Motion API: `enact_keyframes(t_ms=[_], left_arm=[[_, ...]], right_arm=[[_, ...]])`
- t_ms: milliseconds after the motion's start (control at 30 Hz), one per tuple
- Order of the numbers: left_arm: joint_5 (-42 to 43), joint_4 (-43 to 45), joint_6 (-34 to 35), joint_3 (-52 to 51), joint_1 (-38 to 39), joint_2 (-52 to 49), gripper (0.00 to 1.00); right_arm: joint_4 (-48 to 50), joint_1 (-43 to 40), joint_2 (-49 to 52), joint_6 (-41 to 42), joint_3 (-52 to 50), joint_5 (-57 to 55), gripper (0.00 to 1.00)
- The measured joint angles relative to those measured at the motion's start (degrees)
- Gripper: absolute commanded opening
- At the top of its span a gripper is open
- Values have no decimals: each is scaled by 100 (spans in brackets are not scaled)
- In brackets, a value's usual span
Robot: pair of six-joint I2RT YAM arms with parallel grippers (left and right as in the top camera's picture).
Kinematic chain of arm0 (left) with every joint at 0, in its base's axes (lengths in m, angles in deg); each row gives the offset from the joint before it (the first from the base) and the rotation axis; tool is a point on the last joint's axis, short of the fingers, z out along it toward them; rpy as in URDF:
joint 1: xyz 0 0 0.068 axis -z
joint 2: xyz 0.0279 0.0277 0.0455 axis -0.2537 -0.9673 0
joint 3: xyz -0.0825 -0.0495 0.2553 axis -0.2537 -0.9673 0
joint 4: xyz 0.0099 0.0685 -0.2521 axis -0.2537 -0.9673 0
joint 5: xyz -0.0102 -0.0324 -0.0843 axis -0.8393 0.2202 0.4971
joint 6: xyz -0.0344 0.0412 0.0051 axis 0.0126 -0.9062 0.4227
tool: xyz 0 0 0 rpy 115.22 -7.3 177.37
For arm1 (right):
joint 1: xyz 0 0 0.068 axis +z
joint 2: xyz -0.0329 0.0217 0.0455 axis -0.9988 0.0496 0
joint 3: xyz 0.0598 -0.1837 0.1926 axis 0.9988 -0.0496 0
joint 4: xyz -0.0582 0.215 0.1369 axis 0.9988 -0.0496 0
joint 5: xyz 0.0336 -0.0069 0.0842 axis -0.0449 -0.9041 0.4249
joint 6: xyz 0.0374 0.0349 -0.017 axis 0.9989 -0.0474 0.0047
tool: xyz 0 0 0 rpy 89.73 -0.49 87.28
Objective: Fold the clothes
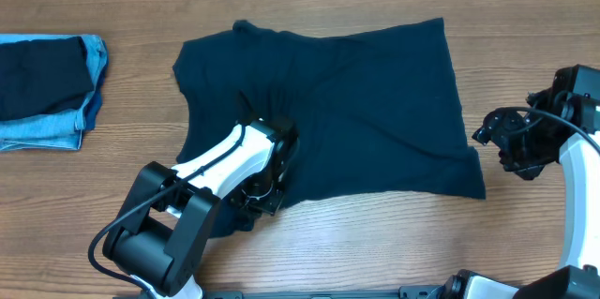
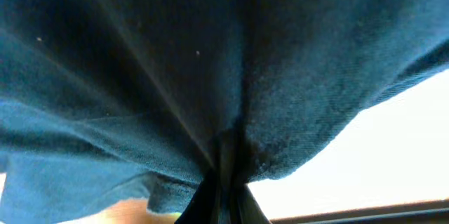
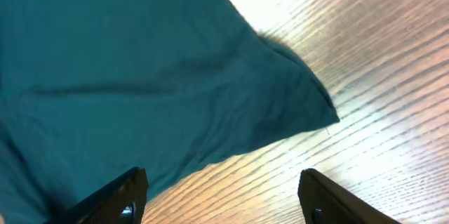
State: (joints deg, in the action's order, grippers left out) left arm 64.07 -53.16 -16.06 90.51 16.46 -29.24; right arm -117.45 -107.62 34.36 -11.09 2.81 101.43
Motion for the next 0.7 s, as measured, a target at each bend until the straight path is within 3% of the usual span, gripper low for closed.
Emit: enact_keyframes(t_ms=[333,433,567,700], left_arm=[[-50,-463,125,2,0,-2,7],[-90,-474,166,2,0,-2,7],[-118,-452,203,0,0,-2,7],[-133,-459,254,0,0,-2,7]], right_arm=[[20,0,2,22,-330,-20,72],[210,0,2,48,-649,-20,56],[662,0,7,140,-1158,-15,20],[1502,0,20,201,-1902,269,15]])
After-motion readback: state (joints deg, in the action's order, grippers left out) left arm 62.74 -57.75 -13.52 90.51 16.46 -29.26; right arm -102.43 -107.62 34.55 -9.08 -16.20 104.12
